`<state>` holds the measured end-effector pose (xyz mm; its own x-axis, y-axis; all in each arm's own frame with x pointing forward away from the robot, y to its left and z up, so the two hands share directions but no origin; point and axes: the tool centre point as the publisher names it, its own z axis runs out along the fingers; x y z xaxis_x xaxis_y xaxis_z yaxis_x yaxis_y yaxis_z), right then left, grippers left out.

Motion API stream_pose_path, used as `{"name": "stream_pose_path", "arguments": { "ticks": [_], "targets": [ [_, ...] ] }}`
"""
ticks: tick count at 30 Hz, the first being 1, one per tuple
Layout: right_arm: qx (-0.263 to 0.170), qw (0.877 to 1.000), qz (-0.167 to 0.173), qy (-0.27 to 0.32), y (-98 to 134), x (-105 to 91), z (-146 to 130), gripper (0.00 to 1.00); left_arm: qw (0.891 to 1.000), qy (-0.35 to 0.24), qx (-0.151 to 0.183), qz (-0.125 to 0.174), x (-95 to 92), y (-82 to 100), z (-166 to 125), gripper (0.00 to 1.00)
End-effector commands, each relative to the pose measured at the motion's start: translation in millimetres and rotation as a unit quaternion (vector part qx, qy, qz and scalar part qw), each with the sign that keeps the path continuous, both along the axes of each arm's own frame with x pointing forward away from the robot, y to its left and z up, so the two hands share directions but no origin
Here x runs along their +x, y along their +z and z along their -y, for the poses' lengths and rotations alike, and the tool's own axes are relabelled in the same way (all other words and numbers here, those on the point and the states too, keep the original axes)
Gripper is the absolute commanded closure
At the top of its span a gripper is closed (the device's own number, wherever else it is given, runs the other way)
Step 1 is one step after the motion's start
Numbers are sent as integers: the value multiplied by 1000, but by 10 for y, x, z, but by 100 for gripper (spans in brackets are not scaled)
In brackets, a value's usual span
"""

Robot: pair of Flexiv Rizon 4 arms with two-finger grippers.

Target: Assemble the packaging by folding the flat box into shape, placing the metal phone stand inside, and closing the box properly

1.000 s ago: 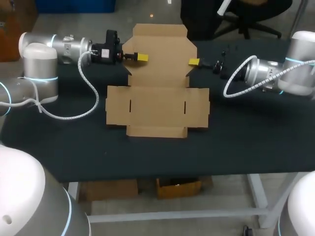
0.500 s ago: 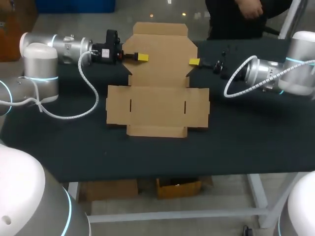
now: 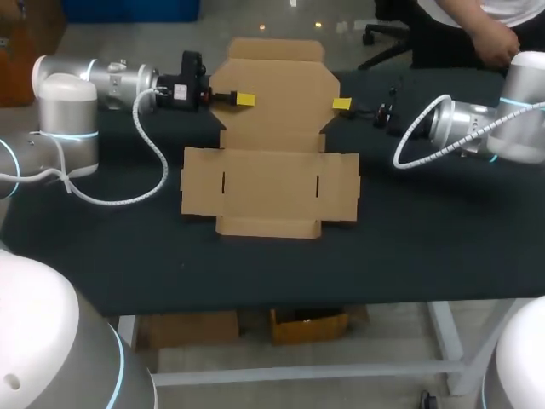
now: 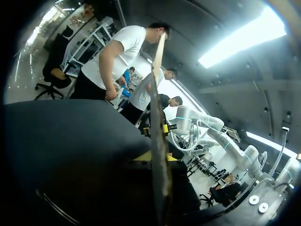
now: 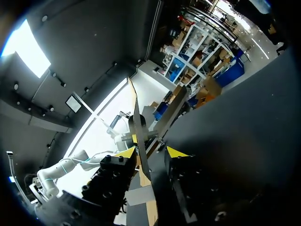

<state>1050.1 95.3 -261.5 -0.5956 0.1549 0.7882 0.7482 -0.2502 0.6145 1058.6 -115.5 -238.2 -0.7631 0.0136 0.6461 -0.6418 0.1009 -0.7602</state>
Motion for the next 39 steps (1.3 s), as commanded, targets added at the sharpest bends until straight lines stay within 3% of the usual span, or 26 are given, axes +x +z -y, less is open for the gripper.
{"name": "stream_pose_path", "arguments": {
  "ticks": [1, 8, 11, 12, 26, 32, 39],
  "targets": [
    [-17, 1000, -3, -22, 105, -202, 136, 64, 1000, -6, 1, 3, 55, 18, -41, 100],
    [-47, 998, -6, -50, 178, -415, 337, 73, 1000, -5, 0, 14, 145, 71, -52, 100],
    [-61, 996, -7, -63, 211, -519, 425, 98, 1000, -3, -3, 20, 200, 98, -33, 100],
    [-66, 995, -8, -68, 221, -557, 449, 100, 1000, -4, -4, 22, 217, 106, -26, 100],
    [-127, 985, -7, -115, 295, -1042, 736, 100, 999, -7, -23, 47, 423, 230, 51, 100],
    [-177, 974, -14, -142, 262, -1273, 838, 100, 998, -10, -25, 55, 485, 274, 107, 100],
    [-224, 961, 2, -159, 134, -1526, 896, 100, 998, -12, -29, 56, 520, 300, 126, 100]
  ]
}}
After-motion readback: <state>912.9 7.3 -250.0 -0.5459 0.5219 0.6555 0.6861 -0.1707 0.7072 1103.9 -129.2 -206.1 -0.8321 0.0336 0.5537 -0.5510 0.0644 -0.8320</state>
